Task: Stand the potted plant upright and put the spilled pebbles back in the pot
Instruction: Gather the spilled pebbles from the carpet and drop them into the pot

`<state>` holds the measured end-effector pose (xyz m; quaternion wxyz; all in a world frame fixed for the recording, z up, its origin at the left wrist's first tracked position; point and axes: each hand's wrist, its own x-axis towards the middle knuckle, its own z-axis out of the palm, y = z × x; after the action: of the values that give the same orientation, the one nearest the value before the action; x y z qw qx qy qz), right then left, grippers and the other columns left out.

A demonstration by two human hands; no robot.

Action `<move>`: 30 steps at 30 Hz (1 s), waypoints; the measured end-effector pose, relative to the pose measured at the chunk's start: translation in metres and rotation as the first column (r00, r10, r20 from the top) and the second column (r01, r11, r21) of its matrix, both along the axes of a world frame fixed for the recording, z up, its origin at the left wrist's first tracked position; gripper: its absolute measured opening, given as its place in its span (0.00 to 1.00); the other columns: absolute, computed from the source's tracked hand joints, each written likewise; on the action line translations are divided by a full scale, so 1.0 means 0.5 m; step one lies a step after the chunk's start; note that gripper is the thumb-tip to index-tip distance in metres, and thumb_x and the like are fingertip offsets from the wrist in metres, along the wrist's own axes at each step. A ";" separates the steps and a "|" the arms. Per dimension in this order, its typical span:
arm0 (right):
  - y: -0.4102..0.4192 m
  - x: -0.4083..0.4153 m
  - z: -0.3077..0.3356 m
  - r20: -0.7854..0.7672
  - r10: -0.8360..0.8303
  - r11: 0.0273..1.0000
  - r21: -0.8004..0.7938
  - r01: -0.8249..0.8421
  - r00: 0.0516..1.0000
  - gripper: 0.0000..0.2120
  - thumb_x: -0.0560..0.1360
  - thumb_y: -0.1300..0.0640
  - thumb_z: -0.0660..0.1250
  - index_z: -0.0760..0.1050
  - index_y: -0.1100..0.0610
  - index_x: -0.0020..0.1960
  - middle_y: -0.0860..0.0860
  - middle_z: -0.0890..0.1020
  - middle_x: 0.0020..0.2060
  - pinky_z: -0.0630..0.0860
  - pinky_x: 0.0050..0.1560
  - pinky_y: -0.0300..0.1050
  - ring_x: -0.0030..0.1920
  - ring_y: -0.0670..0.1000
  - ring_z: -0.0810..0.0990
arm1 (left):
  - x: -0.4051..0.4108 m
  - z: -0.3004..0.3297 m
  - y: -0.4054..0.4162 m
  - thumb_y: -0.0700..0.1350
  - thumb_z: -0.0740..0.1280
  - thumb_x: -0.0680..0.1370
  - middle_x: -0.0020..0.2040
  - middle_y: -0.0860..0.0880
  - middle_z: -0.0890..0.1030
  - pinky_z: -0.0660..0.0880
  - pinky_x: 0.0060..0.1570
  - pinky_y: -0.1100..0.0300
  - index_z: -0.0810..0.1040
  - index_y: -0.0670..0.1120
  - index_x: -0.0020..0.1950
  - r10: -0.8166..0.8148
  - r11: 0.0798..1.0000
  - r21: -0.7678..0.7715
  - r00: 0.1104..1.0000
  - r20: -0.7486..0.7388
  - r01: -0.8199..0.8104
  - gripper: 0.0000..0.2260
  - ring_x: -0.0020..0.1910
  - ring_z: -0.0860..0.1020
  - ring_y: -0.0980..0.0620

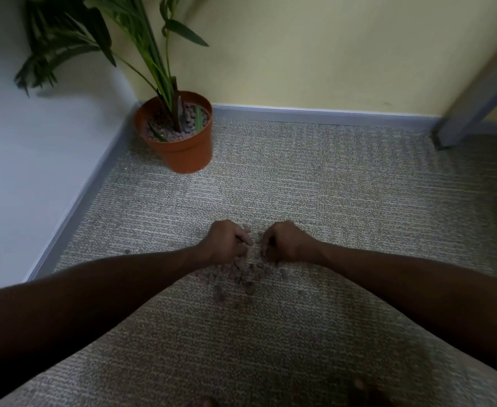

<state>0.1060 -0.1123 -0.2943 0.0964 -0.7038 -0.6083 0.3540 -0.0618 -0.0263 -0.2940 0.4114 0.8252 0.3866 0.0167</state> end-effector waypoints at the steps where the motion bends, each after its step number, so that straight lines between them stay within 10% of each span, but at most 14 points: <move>1: 0.005 0.001 0.006 0.001 -0.009 1.000 -0.023 0.009 1.000 0.08 0.66 0.66 0.72 0.85 0.60 0.44 0.57 0.87 0.42 0.75 0.43 0.38 0.42 0.52 0.84 | -0.001 0.004 0.005 0.34 0.73 0.69 0.44 0.45 0.86 0.74 0.36 0.75 0.86 0.40 0.46 0.061 0.996 -0.073 0.998 0.012 -0.060 0.07 0.38 0.82 0.60; 5: 0.045 0.004 0.032 -0.032 -0.051 0.996 -0.079 0.048 0.998 0.08 0.66 0.64 0.72 0.85 0.59 0.45 0.57 0.87 0.43 0.72 0.35 0.30 0.35 0.44 0.79 | -0.012 0.038 0.035 0.33 0.74 0.70 0.40 0.41 0.86 0.78 0.28 0.67 0.84 0.38 0.46 0.307 0.919 -0.277 0.950 0.059 -0.280 0.06 0.29 0.82 0.56; 8: 0.095 -0.001 0.068 -0.129 -0.122 0.985 -0.140 0.103 0.984 0.09 0.68 0.67 0.71 0.83 0.66 0.47 0.63 0.86 0.44 0.80 0.44 0.45 0.38 0.52 0.79 | -0.033 0.073 0.077 0.33 0.75 0.69 0.40 0.39 0.85 0.82 0.35 0.60 0.83 0.35 0.49 0.482 0.824 -0.390 0.870 0.105 -0.410 0.09 0.34 0.82 0.49; 13: 0.198 -0.022 0.155 -0.428 -0.293 0.948 -0.249 0.201 0.855 0.06 0.70 0.75 0.66 0.79 0.70 0.46 0.56 0.83 0.29 0.81 0.31 0.39 0.28 0.48 0.80 | -0.054 0.150 0.168 0.30 0.73 0.69 0.40 0.40 0.83 0.80 0.34 0.65 0.81 0.35 0.47 0.719 0.641 -0.589 0.654 0.236 -0.492 0.08 0.35 0.84 0.51; 17: 0.294 -0.033 0.224 -0.526 -0.348 0.937 -0.230 0.264 0.776 0.03 0.71 0.73 0.68 0.78 0.68 0.43 0.61 0.82 0.37 0.82 0.44 0.44 0.33 0.51 0.81 | -0.054 0.221 0.243 0.29 0.70 0.71 0.45 0.40 0.81 0.80 0.33 0.67 0.79 0.37 0.45 0.813 0.566 -0.645 0.475 0.336 -0.513 0.06 0.42 0.82 0.49; 23: 0.472 -0.070 0.272 -0.629 -0.389 0.905 -0.121 0.409 0.673 0.04 0.70 0.73 0.70 0.78 0.66 0.39 0.60 0.81 0.33 0.82 0.35 0.43 0.29 0.51 0.81 | -0.023 0.277 0.337 0.31 0.66 0.76 0.41 0.44 0.80 0.81 0.37 0.68 0.78 0.39 0.41 0.873 0.488 -0.687 0.298 0.386 -0.538 0.05 0.41 0.80 0.52; 30: 0.602 -0.111 0.243 -0.305 -0.226 0.955 0.117 0.272 0.925 0.16 0.67 0.51 0.69 0.80 0.60 0.50 0.59 0.85 0.44 0.83 0.50 0.55 0.44 0.58 0.85 | -0.006 0.274 0.387 0.45 0.56 0.82 0.36 0.47 0.86 0.82 0.35 0.55 0.82 0.46 0.43 0.849 0.511 -0.775 0.357 0.389 -0.372 0.17 0.38 0.85 0.49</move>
<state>0.0507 0.1887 -0.1728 0.2834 -0.7066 -0.5193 0.3883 -0.0649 0.1671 -0.1570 0.7096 0.3532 0.4631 0.3964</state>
